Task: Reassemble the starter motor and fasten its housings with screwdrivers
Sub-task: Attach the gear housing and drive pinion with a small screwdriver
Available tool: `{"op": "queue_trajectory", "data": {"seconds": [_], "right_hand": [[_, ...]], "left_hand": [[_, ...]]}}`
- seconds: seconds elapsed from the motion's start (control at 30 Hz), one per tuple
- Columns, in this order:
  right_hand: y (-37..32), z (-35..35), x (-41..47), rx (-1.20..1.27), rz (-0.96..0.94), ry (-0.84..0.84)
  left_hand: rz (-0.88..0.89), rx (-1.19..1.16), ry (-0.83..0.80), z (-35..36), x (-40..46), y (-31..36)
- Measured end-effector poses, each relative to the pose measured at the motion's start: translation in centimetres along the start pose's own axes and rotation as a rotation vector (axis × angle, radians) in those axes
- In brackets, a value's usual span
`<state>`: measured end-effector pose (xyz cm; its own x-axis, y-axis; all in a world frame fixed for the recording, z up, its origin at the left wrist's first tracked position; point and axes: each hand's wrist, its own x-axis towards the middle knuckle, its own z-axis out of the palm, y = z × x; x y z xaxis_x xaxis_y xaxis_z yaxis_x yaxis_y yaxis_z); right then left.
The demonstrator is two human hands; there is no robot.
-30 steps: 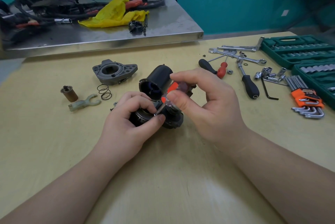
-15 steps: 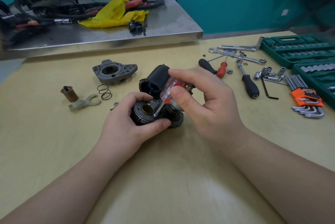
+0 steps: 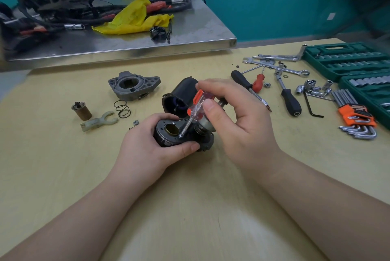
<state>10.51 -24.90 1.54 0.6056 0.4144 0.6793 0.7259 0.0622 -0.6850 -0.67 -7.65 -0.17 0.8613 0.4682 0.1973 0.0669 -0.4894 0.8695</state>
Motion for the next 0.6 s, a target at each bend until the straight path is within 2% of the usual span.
{"op": "queue_trajectory", "data": {"seconds": [0.33,0.6], "right_hand": [[-0.27,0.11,0.13,-0.016,-0.04,-0.001],[-0.11,0.09,0.05,0.055,0.012,0.021]], "left_hand": [[0.0,0.014,-0.001,-0.01,0.08,-0.12],[-0.008,0.002,-0.001,0.09,0.12,-0.07]]}}
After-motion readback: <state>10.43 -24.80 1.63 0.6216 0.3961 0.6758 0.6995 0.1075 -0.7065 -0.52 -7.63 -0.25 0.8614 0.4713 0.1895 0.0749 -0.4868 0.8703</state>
